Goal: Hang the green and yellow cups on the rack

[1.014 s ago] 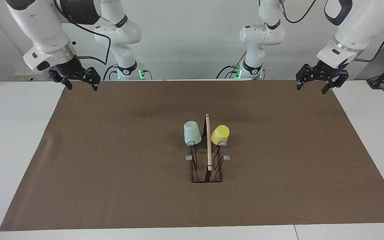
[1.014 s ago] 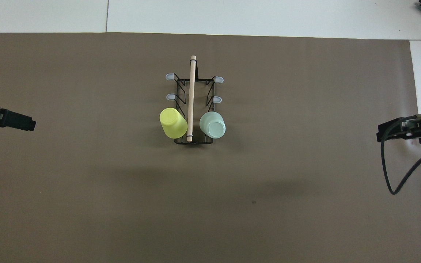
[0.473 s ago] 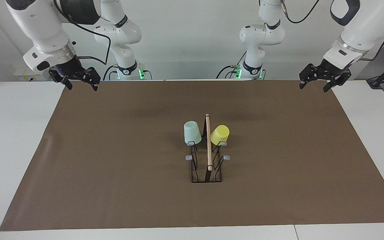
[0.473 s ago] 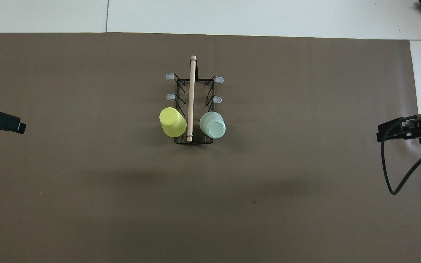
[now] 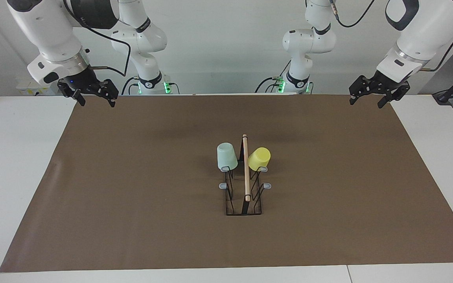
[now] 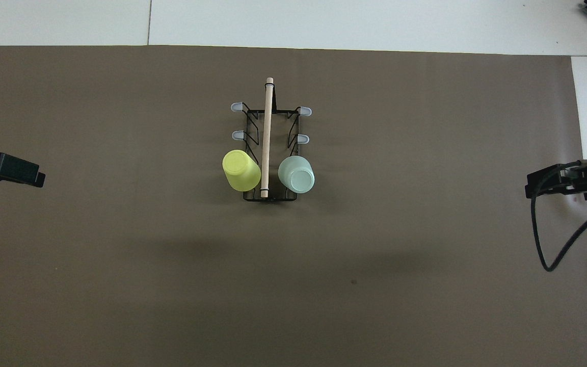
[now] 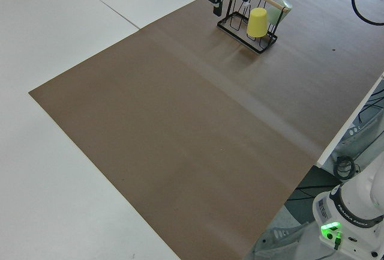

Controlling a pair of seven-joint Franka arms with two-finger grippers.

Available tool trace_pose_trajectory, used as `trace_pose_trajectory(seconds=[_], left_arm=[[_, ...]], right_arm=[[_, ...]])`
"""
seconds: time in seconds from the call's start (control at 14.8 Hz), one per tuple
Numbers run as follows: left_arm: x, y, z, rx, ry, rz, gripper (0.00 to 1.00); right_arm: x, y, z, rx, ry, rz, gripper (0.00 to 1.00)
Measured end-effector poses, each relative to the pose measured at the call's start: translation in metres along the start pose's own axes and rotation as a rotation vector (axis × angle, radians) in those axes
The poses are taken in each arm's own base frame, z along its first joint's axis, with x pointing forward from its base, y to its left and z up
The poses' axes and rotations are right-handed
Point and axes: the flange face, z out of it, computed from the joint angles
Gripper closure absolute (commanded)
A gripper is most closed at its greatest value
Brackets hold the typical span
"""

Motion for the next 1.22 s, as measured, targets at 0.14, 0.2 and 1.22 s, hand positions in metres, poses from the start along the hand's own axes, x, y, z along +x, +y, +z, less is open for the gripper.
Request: trace_pose_trajectory(seconds=[0.14,0.2,1.22], left_arm=[[0.001,0.008,0.0,0.012,-0.002,-0.013,0.0],[0.001,0.008,0.0,0.013,-0.002,-0.02,0.0],[-0.002,-0.009,-0.005,0.015,0.02,-0.05,0.0]], right_arm=[[0.0,0.0,0.0,0.0,0.0,0.0,0.0],[0.0,0.0,0.0,0.0,0.0,0.0,0.0],[0.0,0.0,0.0,0.0,0.0,0.0,0.0]])
